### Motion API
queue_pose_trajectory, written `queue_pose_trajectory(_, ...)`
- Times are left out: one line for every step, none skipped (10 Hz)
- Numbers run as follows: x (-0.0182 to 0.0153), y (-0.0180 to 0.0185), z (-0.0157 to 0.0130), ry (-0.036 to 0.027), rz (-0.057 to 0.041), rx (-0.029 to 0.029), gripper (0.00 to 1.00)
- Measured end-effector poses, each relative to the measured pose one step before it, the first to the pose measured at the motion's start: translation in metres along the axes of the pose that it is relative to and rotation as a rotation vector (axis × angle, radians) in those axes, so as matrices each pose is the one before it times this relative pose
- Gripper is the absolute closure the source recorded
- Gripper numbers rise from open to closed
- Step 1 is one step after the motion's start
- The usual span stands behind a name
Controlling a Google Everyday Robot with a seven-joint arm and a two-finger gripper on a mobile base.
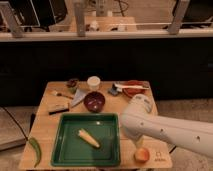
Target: Place apple in purple bowl
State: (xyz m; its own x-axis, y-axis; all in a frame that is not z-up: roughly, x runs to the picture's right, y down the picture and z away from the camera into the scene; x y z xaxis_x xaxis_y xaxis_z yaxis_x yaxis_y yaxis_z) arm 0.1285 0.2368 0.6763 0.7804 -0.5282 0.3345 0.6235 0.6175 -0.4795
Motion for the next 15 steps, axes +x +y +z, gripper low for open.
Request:
queue_pose_trajectory(0.0038,0.00498,0.00076,0.00022,-0.00732,0.0022,0.2)
queue_pose_trajectory(0.00005,0.00562,-0.00022,-0.0018,-0.01267,0.0004,0.2)
queue_pose_trajectory(-0.00442,0.00618,0.00222,-0.00838,-0.01725,0.00033,0.2)
queue_pose_trajectory(-0.00146,0.00346,0.00338,-0.00704,-0.02397,0.0037,0.2)
queue_pose_trajectory(0.00162,0.0063,0.00329,-0.00432,-0.02047,0.00015,0.2)
queue_pose_trajectory(0.00013,0.00755,0.00587,-0.01215,-0.03939,0.00481,0.2)
queue_pose_trajectory(0.00024,0.00358,0.00372,-0.00564,-0.02396,0.00177,0.2)
queue_pose_trajectory(0.00203,0.00331,0.00248,-0.00366,-0.02009,0.00332,0.2)
queue_pose_trajectory(0.00272,0.00581,0.00489,-0.01077,-0.02245,0.00354,0.2)
queue_pose_trajectory(0.00491,0.00793,0.0056,-0.00673,-0.01607,0.00291,0.2)
queue_pose_trajectory(0.00199,0.00389,0.00587,-0.01132,-0.0143,0.00444,0.2)
queue_pose_trajectory(0.00192,0.00233,0.00625,-0.00816,-0.01492,0.00222,0.2)
queue_pose_trajectory(0.00192,0.00351,0.00863,-0.0132,-0.01484,0.00236,0.2)
queue_pose_trajectory(0.00084,0.00213,0.00475,-0.00581,-0.00819,-0.00041,0.2)
queue_pose_trajectory(0.00048,0.00186,0.00809,-0.01132,-0.01375,-0.001,0.2)
